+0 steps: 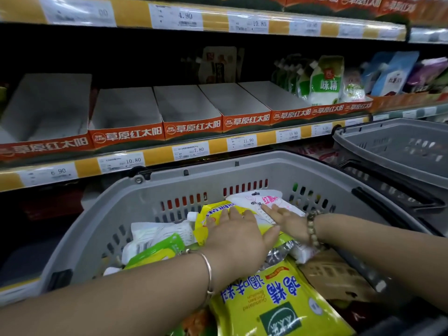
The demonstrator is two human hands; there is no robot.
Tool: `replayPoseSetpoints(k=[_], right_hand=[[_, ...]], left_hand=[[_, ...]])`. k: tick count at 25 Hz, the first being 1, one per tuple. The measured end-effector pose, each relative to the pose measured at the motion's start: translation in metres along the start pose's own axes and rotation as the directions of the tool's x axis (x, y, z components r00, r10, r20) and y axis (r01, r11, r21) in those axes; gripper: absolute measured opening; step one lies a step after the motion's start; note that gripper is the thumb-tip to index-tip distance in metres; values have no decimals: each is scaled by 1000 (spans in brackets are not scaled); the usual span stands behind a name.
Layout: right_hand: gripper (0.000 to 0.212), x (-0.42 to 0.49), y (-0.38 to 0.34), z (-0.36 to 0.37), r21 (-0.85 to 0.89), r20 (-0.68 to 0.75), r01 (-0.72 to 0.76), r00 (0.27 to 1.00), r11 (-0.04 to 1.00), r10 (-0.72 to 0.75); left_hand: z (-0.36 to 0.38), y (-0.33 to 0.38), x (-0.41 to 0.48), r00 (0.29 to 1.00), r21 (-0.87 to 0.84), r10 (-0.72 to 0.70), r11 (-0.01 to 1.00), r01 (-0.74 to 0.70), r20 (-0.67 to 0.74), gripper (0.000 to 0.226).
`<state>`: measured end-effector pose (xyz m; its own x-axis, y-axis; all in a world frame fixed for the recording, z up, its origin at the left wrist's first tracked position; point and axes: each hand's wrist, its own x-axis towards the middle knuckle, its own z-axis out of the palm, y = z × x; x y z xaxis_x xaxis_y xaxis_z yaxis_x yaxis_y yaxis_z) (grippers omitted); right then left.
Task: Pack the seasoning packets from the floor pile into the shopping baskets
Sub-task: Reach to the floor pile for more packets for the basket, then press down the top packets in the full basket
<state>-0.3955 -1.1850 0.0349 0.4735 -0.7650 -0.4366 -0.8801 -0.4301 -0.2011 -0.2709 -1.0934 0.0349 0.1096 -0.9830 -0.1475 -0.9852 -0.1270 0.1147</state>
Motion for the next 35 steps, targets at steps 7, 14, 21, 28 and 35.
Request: replayPoseSetpoints(k=[7, 14, 21, 28, 35], right_hand=[[57, -23, -21, -31, 39, -95, 54, 994, 998, -50], [66, -47, -107, -38, -26, -404, 313, 865, 949, -297], [70, -80, -281, -18, -245, -389, 607, 652, 756, -651], [69, -105, -451, 98, -425, -25, 755, 543, 500, -840], [63, -140, -543, 265, -345, 192, 869, 434, 353, -880]], left_hand=[[-23, -12, -9, 998, -224, 51, 974, -43, 30, 68], [-63, -101, -79, 935, -423, -100, 904, -57, -341, 63], [-75, -240, -222, 801, -391, -343, 908, 149, -491, 59], [5, -345, -394, 608, -447, -664, 746, 494, -435, 59], [114, -377, -542, 441, -404, -840, 539, 739, -315, 56]])
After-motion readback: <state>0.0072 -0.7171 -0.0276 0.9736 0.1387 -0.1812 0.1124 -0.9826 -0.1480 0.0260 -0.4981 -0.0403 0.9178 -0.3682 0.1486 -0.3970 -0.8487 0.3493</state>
